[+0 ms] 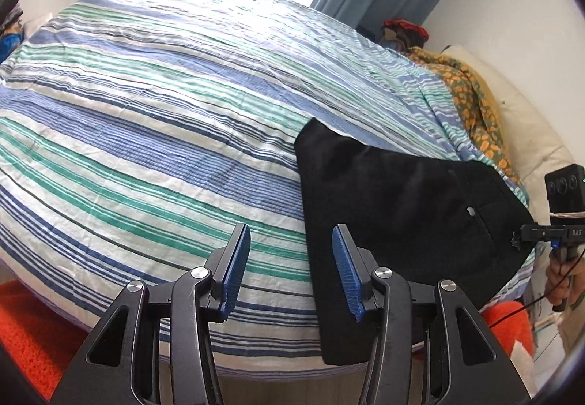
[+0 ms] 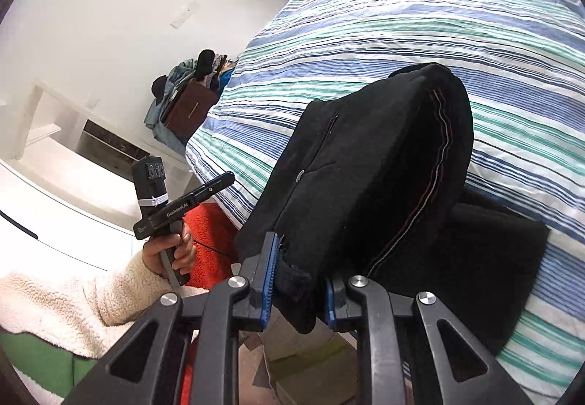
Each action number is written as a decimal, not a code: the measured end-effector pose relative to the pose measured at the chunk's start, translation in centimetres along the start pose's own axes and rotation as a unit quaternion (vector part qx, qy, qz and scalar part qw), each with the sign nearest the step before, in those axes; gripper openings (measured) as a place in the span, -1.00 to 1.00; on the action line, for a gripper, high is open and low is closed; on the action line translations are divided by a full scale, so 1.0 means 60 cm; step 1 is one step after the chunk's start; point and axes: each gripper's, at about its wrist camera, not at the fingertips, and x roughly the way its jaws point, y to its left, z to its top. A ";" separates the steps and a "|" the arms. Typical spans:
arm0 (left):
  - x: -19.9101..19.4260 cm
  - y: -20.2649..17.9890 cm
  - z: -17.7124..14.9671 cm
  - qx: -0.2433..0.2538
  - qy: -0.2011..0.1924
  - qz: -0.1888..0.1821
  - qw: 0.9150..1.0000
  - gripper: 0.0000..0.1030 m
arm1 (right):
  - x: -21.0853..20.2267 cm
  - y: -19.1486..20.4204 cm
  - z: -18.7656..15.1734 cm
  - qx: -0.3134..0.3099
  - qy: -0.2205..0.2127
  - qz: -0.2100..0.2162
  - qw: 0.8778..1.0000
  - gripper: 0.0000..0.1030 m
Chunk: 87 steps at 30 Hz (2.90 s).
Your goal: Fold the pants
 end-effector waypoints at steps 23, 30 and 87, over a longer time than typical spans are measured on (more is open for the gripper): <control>0.097 -0.219 -0.111 0.240 0.107 0.035 0.964 0.16 | -0.032 -0.034 0.044 -0.043 -0.119 -0.235 0.964 -0.20; 0.089 -0.218 -0.115 0.242 0.111 0.033 0.963 0.28 | 0.102 -0.130 0.043 0.025 -0.059 -0.264 0.962 -0.37; 0.055 -0.254 0.165 0.151 0.037 -0.056 0.986 -0.67 | 0.022 0.020 0.110 0.001 -0.139 -0.121 0.983 -0.38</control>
